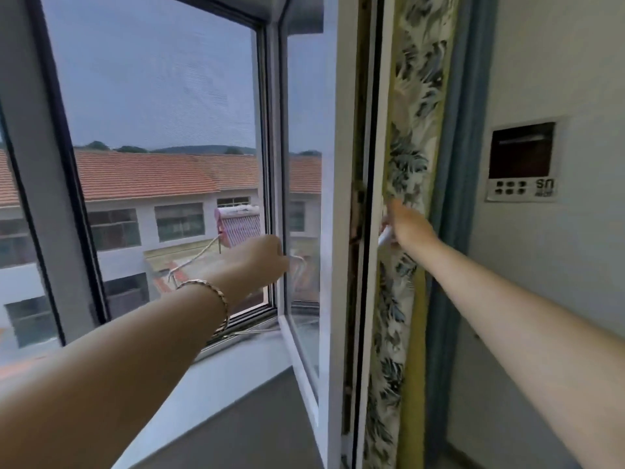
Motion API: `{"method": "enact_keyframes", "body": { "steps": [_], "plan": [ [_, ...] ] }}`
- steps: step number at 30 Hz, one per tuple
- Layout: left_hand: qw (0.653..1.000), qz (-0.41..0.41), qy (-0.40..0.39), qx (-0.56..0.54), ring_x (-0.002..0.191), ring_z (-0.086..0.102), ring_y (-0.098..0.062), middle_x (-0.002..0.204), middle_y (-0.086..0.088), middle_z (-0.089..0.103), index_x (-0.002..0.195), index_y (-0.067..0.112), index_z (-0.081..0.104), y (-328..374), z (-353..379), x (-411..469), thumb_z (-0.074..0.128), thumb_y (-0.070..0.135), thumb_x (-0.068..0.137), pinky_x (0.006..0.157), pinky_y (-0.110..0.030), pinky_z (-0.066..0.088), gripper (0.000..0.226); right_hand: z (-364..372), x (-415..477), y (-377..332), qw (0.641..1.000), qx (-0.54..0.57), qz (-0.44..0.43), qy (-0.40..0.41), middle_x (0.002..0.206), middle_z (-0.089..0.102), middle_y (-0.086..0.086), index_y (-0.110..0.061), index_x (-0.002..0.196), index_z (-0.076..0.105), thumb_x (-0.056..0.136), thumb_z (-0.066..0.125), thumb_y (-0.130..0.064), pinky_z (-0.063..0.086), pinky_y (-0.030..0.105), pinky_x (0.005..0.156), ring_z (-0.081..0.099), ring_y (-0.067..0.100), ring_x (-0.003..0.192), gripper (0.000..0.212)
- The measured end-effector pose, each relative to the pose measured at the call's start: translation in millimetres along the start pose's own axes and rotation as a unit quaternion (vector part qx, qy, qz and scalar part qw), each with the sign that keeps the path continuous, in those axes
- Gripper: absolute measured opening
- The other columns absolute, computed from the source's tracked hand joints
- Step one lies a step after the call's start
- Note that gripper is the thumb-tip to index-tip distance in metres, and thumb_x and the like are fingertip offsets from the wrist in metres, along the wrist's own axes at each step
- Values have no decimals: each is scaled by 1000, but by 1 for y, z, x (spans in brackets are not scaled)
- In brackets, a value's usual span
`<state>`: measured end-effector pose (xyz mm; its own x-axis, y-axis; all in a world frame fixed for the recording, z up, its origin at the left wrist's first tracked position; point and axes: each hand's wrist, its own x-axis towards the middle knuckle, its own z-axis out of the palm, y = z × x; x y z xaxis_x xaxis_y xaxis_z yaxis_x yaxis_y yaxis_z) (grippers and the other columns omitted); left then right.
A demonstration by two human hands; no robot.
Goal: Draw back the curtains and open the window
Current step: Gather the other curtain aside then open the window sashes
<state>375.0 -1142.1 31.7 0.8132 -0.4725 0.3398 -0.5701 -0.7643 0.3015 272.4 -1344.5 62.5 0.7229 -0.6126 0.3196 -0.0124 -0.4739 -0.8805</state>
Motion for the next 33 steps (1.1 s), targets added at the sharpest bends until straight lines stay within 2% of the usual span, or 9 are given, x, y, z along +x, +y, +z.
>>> {"method": "enact_keyframes", "body": {
  "steps": [3,4,6,8,10,15,22,29,33],
  "plan": [
    [1000,14,4,-7,79,65,-27,87,-8,68,87,11,63,18,11,7,47,20,88,75,-37,58,19,-4,-29,11,961,-43,-104,251,124,56,21,-2,119,55,97,38,-31,38,18,85,54,23,108,41],
    [1000,17,2,-7,77,64,-25,85,-8,67,89,10,63,21,14,8,47,20,89,75,-35,57,19,0,-43,12,948,-79,-139,274,140,41,20,-3,137,40,95,41,-38,28,18,98,40,27,128,54],
    [1000,25,-5,-8,70,60,-23,79,-5,63,89,9,62,30,19,13,47,21,90,69,-32,54,20,9,-59,17,949,-186,-176,181,156,11,20,-7,151,7,88,50,-51,15,33,116,10,32,146,87],
    [1000,23,-3,-19,66,58,-21,75,-3,61,90,9,62,37,22,19,47,22,90,63,-31,52,20,20,-63,18,941,-289,-160,71,159,-11,20,-12,149,-18,82,60,-55,10,44,122,-5,34,148,112],
    [999,24,2,-34,64,57,-18,72,-1,59,91,11,62,44,25,26,47,23,91,55,-26,47,19,27,-59,17,926,-348,-133,60,156,-19,24,-11,144,-30,82,64,-50,10,46,122,-9,36,147,119],
    [999,35,-1,-39,62,54,-19,72,-2,58,93,9,62,59,29,43,46,20,91,54,-23,41,19,35,-51,18,925,-338,-130,113,156,-12,28,-9,145,-27,86,63,-38,15,46,121,-3,40,147,112],
    [997,53,-22,-49,77,64,-26,86,-6,65,92,8,62,77,40,54,45,14,87,64,-30,49,18,-2,-15,36,962,-227,-89,122,160,-15,10,-26,144,-32,78,75,-18,41,39,104,5,29,149,126],
    [997,55,-38,-37,66,55,-25,73,-5,58,80,9,59,94,51,69,47,11,84,60,-28,44,13,-22,8,49,972,-198,-70,108,160,-14,7,-33,143,-31,74,79,-14,42,37,103,17,29,147,131],
    [998,55,-29,-31,70,56,-26,76,-4,59,88,8,60,92,51,65,46,15,86,60,-28,43,16,-17,5,49,964,-225,-72,121,160,-10,12,-25,145,-28,74,77,-16,24,43,117,2,30,148,127]
  ]
}}
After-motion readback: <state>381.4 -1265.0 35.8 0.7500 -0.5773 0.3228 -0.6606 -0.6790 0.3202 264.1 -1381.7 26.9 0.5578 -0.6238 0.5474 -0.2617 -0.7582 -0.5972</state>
